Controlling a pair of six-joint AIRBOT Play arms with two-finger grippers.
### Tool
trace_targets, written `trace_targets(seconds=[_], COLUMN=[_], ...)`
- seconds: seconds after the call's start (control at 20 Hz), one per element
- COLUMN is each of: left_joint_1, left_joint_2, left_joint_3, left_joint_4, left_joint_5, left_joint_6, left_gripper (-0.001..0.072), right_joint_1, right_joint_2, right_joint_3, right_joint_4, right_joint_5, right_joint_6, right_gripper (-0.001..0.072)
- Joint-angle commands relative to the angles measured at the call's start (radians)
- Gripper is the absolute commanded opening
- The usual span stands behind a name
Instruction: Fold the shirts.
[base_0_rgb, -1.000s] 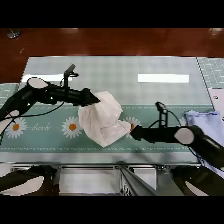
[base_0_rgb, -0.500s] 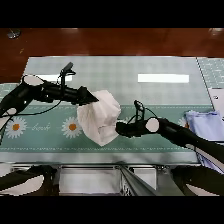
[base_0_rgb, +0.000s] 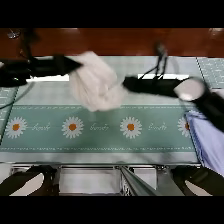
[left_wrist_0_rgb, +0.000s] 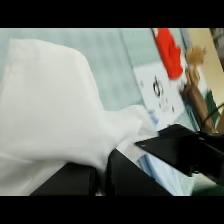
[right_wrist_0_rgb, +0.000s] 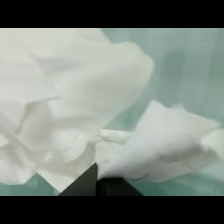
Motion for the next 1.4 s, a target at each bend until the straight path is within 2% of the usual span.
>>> trace_targets(seconds=[0.0, 0.1, 0.25, 0.4, 0.55, 0.75, 0.8, 0.95, 1.05, 1.1, 1.25, 1.35], left_joint_1=[0.083, 0.121, 0.180, 0.220, 0.221, 0.204, 0.190, 0.127, 0.081, 0.054, -0.060, -0.177], left_joint_2=[0.143, 0.210, 0.343, 0.509, 0.619, 0.652, 0.659, 0.686, 0.688, 0.686, 0.637, 0.548], left_joint_3=[0.192, 0.306, 0.378, 0.378, 0.377, 0.270, 0.186, -0.169, -0.415, -0.528, -0.752, -0.798], left_joint_4=[0.021, 0.087, 0.148, 0.402, 0.579, 0.602, 0.582, 0.476, 0.444, 0.432, 0.402, 0.400], left_joint_5=[0.159, 0.092, -0.021, -0.056, -0.172, -0.380, -0.407, -0.457, -0.401, -0.312, 0.042, 0.282], left_joint_6=[-0.071, -0.134, -0.155, -0.242, -0.257, -0.327, -0.356, -0.360, -0.360, -0.360, -0.345, -0.330], left_gripper=[0.0038, 0.0038, 0.0038, 0.0038, 0.0038, 0.0039, 0.0039, 0.0039, 0.0039, 0.0039, 0.0038, 0.0039], right_joint_1=[-0.091, -0.091, -0.091, -0.091, -0.091, -0.091, -0.091, -0.091, -0.092, -0.092, -0.092, -0.096], right_joint_2=[0.157, 0.233, 0.377, 0.516, 0.600, 0.616, 0.616, 0.616, 0.616, 0.607, 0.494, 0.369], right_joint_3=[0.309, 0.454, 0.498, 0.498, 0.498, 0.459, 0.417, 0.251, 0.124, 0.066, -0.016, -0.016], right_joint_4=[-0.234, -0.308, -0.337, -0.357, -0.358, -0.355, -0.335, -0.346, -0.463, -0.547, -0.718, -0.737], right_joint_5=[0.097, 0.221, 0.368, 0.513, 0.589, 0.705, 0.713, 0.709, 0.675, 0.650, 0.593, 0.508], right_joint_6=[0.014, -0.012, -0.042, -0.043, -0.068, -0.008, 0.005, 0.043, 0.097, 0.131, 0.199, 0.201], right_gripper=[0.0016, 0.0016, 0.0016, 0.0016, 0.0017, 0.0017, 0.0016, 0.0017, 0.0016, 0.0016, 0.0017, 0.0016])
